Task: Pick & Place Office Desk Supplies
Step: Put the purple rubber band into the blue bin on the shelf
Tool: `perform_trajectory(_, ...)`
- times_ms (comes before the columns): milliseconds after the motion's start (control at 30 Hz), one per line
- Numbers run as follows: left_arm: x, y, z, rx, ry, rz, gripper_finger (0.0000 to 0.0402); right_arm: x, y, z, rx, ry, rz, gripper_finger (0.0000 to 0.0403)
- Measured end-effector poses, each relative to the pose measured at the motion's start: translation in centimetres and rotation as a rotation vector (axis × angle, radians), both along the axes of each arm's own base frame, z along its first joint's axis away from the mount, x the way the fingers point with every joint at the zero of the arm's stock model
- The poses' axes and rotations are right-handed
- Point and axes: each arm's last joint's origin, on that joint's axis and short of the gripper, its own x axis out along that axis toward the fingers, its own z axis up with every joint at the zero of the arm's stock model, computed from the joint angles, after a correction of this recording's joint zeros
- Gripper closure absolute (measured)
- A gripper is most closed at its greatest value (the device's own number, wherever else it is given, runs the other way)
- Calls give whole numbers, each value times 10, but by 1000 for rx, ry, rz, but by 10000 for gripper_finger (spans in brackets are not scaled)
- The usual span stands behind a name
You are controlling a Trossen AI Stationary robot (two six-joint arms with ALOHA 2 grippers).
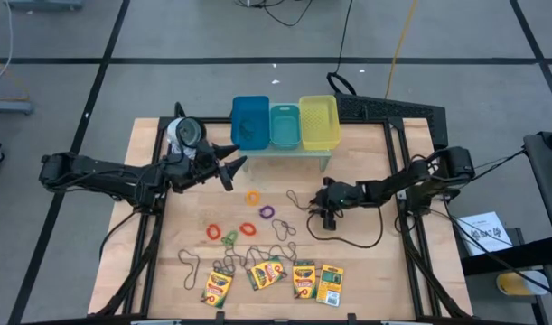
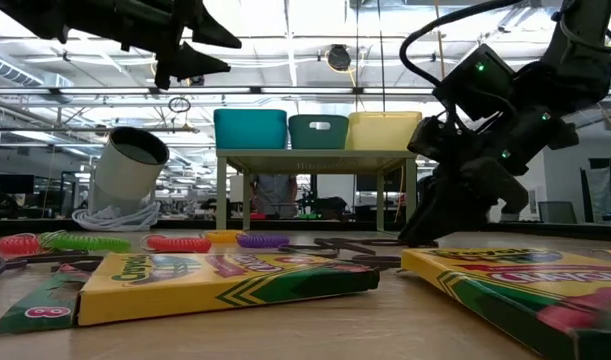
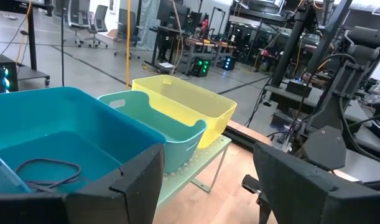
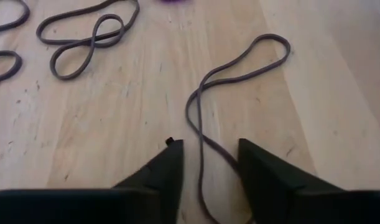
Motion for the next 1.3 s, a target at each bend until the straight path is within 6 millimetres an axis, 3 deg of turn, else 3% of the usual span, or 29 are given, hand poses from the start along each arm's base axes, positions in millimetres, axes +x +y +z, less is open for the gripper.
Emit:
perform_trajectory(200,0,0,0,1,1,0,149,-1,0,-1,-26,10,27,380)
perform_trajectory(267,0,0,0,1,1,0,149,-1,0,-1,-39,11,42,396)
perform_trajectory(500,0,0,0,1,1,0,149,2,0,9,-63,-51,70,402)
perform_trajectory(1033,0,0,1,-56,-35,-4,149,-8,3,93,-94,-471,174,403)
perform_trajectory(1300,11,-9,2,-37,-98,-168,149,-12,5,122,-93,-685,244,403)
